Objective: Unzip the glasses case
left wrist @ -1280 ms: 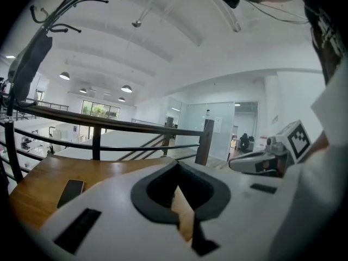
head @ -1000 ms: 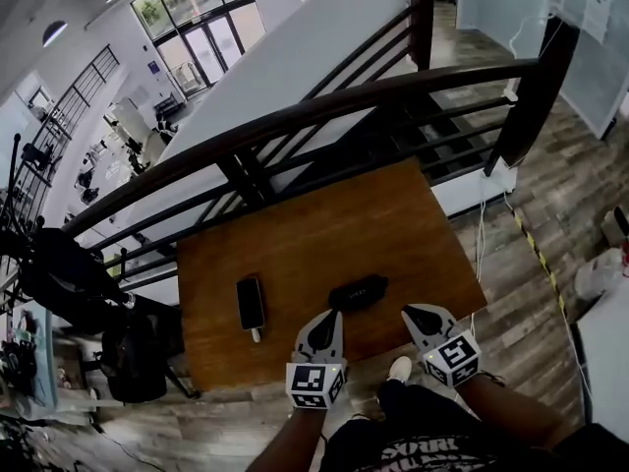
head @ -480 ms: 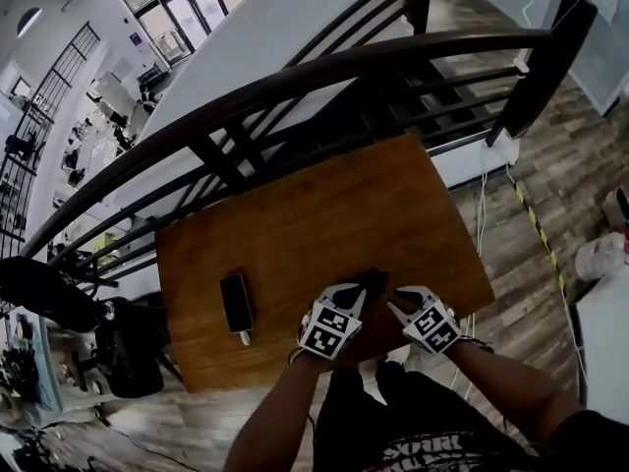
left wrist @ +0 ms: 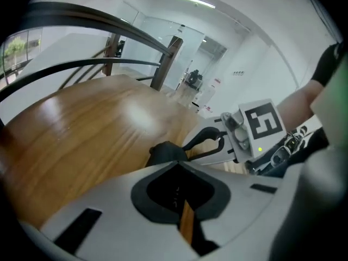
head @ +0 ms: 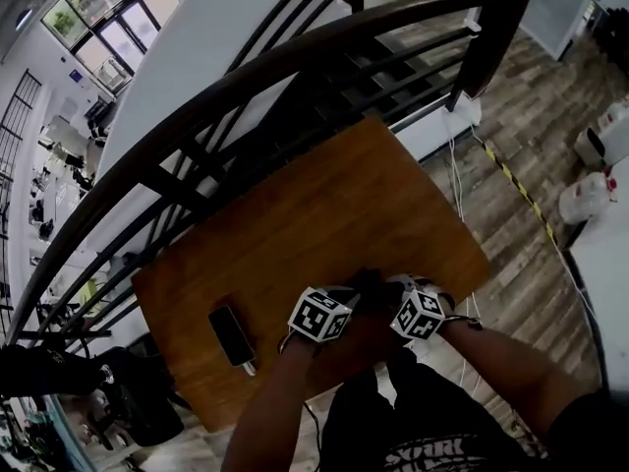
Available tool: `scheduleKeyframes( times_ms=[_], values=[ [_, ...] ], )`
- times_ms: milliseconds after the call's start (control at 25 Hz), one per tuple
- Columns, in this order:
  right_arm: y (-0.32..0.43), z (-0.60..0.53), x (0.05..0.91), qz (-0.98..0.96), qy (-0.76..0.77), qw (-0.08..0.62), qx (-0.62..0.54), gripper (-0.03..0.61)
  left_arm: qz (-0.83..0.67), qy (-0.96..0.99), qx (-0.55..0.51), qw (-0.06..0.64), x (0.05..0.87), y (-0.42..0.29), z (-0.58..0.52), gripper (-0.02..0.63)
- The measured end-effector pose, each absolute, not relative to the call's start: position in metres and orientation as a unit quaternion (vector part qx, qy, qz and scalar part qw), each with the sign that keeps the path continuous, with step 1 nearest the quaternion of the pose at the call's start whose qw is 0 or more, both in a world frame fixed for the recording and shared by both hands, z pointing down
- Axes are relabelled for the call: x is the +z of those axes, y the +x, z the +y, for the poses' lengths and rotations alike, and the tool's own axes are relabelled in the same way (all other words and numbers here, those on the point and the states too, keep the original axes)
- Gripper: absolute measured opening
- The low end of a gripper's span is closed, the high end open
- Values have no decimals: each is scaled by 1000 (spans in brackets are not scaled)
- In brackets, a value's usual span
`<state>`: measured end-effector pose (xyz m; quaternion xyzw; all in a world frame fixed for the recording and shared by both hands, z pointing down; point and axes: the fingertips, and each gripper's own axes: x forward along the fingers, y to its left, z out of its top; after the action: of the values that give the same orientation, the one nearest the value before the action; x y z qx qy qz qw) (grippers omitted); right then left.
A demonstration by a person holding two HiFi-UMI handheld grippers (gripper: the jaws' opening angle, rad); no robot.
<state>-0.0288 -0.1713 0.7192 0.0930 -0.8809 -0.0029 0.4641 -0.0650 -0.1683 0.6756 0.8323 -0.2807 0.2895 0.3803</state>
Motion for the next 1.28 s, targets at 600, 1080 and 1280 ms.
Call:
scheduleKeyframes(
  times_ms=[600,1080,1280],
  values=[
    [-26,-169,728,-856,97,508,-13,86,-269,838,279,385,677,-61,-168,5],
    [-27,-151,726,-849,148,506,41,38,-263,838,277,390,676,-58,-168,5],
    [-53,-122,725,-862,123,490,46,8,-262,836,276,395,677,-61,-169,5]
  ],
)
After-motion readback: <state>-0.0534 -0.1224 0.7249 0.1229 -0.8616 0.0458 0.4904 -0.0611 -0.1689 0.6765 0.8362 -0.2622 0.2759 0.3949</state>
